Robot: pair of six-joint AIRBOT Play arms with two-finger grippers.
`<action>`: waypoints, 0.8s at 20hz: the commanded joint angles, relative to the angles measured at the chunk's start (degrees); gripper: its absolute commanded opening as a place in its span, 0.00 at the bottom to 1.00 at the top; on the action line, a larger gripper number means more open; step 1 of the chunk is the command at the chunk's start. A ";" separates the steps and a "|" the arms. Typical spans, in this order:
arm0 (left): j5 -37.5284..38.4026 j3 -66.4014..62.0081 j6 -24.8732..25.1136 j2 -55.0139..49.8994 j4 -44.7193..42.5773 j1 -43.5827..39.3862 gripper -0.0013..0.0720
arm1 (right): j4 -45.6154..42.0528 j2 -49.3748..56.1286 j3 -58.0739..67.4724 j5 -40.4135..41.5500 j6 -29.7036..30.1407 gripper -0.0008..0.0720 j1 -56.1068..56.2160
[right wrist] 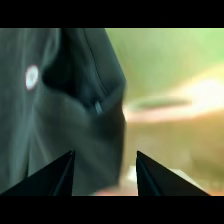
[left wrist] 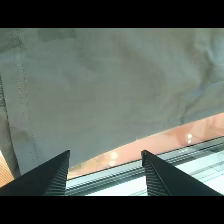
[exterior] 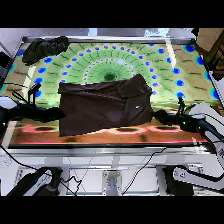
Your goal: Fold the shirts.
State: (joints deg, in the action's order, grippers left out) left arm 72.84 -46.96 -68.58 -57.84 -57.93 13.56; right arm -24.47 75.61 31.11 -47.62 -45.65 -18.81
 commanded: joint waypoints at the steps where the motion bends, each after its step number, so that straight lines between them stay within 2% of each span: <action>1: 0.22 0.07 0.04 0.04 -0.07 0.04 0.74 | -1.29 4.09 4.59 5.29 -5.68 0.60 5.11; 4: 0.24 0.04 0.04 0.04 -0.70 0.04 0.74 | -6.84 9.16 7.50 2.54 -11.54 0.60 6.03; 6: 0.24 0.07 0.04 0.04 -1.07 0.04 0.74 | -7.15 10.36 7.76 1.03 -11.54 0.52 5.92; 7: 0.22 0.07 0.07 0.04 -1.25 0.04 0.74 | -7.37 10.36 7.78 0.76 -11.32 0.51 5.95; 8: 0.20 0.07 0.07 0.04 -1.51 0.04 0.74 | -7.78 10.36 7.80 0.07 -10.62 0.45 5.92; 9: 0.22 0.07 0.13 0.04 -1.75 0.04 0.67 | -8.72 10.36 8.02 -1.11 -9.20 0.31 5.92; 12: 0.37 0.04 1.11 0.04 -2.40 0.04 0.65 | -10.36 10.36 8.46 -2.56 -7.50 0.10 5.92; 14: 0.79 0.04 1.11 0.04 -4.55 0.20 0.66 | -10.38 10.36 8.46 -2.60 -6.54 0.04 5.92; 16: 0.07 0.07 2.32 0.04 -5.68 3.21 0.65 | -10.43 10.36 8.46 -2.89 -5.25 0.04 5.92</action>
State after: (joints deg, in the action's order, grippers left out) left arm 73.41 -46.92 -67.46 -57.84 -61.58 14.63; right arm -33.82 85.86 39.40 -49.80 -52.75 -12.95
